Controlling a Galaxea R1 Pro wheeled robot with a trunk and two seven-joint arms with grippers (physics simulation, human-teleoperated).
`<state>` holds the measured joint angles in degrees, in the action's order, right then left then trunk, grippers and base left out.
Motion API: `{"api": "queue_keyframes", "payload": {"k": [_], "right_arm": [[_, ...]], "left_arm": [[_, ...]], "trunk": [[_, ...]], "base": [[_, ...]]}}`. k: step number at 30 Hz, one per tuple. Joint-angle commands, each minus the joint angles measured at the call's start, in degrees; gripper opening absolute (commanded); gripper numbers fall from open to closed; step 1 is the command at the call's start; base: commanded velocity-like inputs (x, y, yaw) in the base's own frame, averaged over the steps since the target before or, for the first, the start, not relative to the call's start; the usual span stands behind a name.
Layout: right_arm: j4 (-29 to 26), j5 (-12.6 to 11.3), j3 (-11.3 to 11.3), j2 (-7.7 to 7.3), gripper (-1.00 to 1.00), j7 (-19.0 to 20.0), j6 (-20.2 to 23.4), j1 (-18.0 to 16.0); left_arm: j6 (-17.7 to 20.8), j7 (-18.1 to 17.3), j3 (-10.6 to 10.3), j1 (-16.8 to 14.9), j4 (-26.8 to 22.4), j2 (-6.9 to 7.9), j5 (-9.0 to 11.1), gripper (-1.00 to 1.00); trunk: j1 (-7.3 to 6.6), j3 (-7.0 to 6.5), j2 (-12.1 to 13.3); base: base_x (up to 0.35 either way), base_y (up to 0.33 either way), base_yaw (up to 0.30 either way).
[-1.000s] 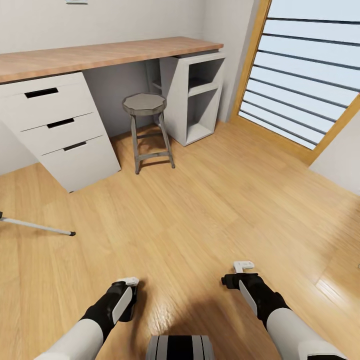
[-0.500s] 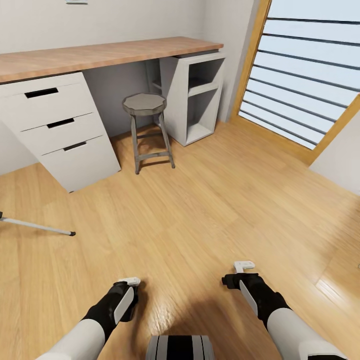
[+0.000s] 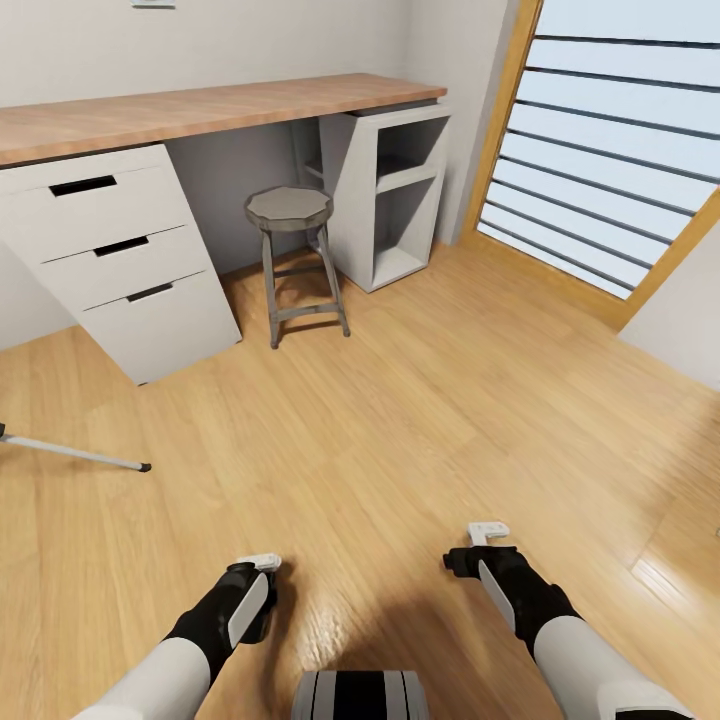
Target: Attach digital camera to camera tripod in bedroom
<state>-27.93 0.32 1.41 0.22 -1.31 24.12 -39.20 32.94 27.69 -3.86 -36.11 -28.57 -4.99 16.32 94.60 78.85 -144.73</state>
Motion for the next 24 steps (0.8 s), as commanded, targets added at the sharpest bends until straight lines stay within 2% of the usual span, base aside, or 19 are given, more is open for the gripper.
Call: {"api": "queue_keyframes", "payload": {"k": [1, 11, 22, 24], "right_arm": [[-0.1, 0.0, 0.15, 0.0, 1.0, -0.13, 0.32, 0.0], [-0.1, -0.08, 0.16, 0.04, 1.0, -0.1, 0.24, 0.0], [-0.1, 0.1, 0.17, 0.04, 1.0, -0.15, 0.23, 0.0], [-0.1, 0.11, 0.18, 0.04, 1.0, -0.16, 0.23, 0.0]], "left_arm": [[0.19, 0.5, -0.38, -0.01, -0.1, 0.03, 0.61, 1.0], [0.2, 0.46, -0.36, -0.02, -0.42, 0.05, 0.64, 1.0], [0.2, 0.44, -0.36, -0.01, -0.61, -0.02, 0.65, 1.0], [0.2, 0.42, -0.36, -0.01, -0.61, -0.02, 0.68, 1.0]], "trunk": [[-0.01, 0.04, -0.02], [-0.01, 0.04, -0.02], [0.27, 2.48, -0.16], [0.27, 2.48, -0.16]], "base": [[0.0, 0.0, 0.0], [0.0, 0.0, 0.0], [0.0, 0.0, 0.0], [0.0, 0.0, 0.0]]}}
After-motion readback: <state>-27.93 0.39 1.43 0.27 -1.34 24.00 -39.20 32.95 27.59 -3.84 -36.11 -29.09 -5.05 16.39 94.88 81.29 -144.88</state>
